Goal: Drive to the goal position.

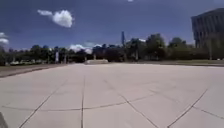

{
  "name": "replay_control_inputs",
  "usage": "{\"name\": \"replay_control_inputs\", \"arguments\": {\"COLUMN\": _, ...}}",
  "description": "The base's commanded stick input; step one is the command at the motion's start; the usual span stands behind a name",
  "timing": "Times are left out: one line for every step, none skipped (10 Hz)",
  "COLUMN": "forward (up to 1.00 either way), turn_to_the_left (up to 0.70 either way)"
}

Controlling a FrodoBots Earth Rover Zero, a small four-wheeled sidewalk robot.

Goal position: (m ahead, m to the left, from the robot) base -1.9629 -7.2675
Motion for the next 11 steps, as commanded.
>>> {"name": "replay_control_inputs", "arguments": {"forward": 0.00, "turn_to_the_left": -0.50}}
{"name": "replay_control_inputs", "arguments": {"forward": 0.00, "turn_to_the_left": -0.50}}
{"name": "replay_control_inputs", "arguments": {"forward": 0.00, "turn_to_the_left": -0.50}}
{"name": "replay_control_inputs", "arguments": {"forward": 0.00, "turn_to_the_left": -0.50}}
{"name": "replay_control_inputs", "arguments": {"forward": 0.00, "turn_to_the_left": -0.50}}
{"name": "replay_control_inputs", "arguments": {"forward": 0.00, "turn_to_the_left": -0.50}}
{"name": "replay_control_inputs", "arguments": {"forward": 0.00, "turn_to_the_left": -0.50}}
{"name": "replay_control_inputs", "arguments": {"forward": 0.00, "turn_to_the_left": -0.50}}
{"name": "replay_control_inputs", "arguments": {"forward": 0.00, "turn_to_the_left": -0.50}}
{"name": "replay_control_inputs", "arguments": {"forward": 0.00, "turn_to_the_left": -0.50}}
{"name": "replay_control_inputs", "arguments": {"forward": 0.00, "turn_to_the_left": -0.50}}
